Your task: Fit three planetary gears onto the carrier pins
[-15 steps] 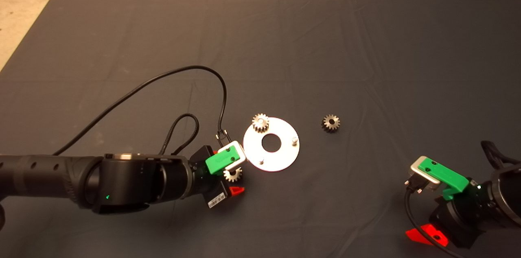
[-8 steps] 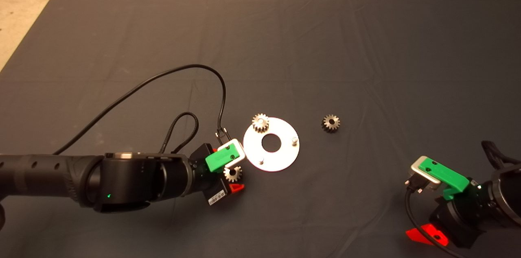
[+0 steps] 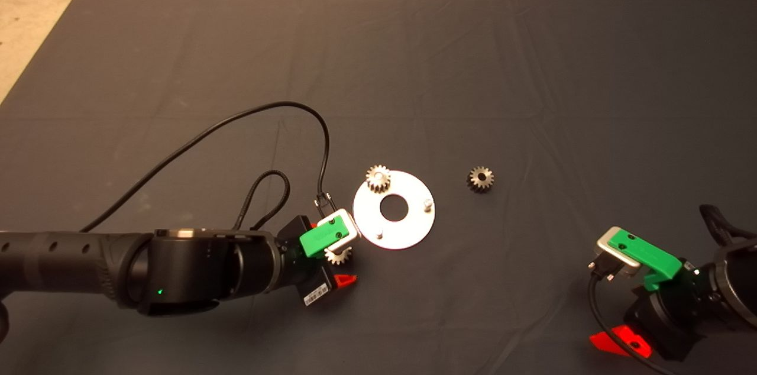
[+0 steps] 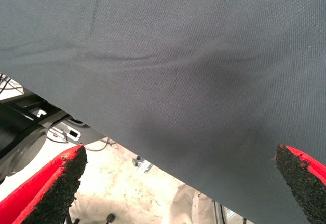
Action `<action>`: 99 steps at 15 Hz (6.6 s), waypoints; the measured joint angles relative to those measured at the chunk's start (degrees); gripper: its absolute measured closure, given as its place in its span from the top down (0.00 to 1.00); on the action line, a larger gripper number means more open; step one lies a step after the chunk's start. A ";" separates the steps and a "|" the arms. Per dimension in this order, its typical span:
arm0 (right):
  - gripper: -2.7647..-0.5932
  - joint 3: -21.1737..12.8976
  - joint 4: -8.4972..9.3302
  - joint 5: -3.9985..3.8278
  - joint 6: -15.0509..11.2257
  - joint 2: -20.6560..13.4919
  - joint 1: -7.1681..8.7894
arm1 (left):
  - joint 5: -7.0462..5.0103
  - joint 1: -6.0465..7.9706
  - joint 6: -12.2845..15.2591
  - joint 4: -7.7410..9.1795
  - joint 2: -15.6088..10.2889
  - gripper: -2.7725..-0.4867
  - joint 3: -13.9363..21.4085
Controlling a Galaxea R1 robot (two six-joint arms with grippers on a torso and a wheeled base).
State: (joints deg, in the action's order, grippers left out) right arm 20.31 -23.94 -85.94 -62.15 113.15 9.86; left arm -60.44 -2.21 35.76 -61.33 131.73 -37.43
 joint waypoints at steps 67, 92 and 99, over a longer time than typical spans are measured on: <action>0.99 0.00 0.02 0.20 0.16 -1.75 -0.02 | -2.40 8.55 -0.48 9.52 6.82 0.09 -0.48; 0.99 0.00 0.02 0.28 1.71 -5.08 0.00 | -1.10 8.37 -1.73 7.50 11.33 0.08 -6.58; 0.99 0.00 0.02 0.39 2.17 -5.24 0.00 | -1.49 8.13 -1.66 6.99 11.30 0.08 -6.21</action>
State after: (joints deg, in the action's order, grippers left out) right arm 20.31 -23.92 -85.56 -59.98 107.91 9.86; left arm -61.93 5.92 34.10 -54.35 143.03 -43.63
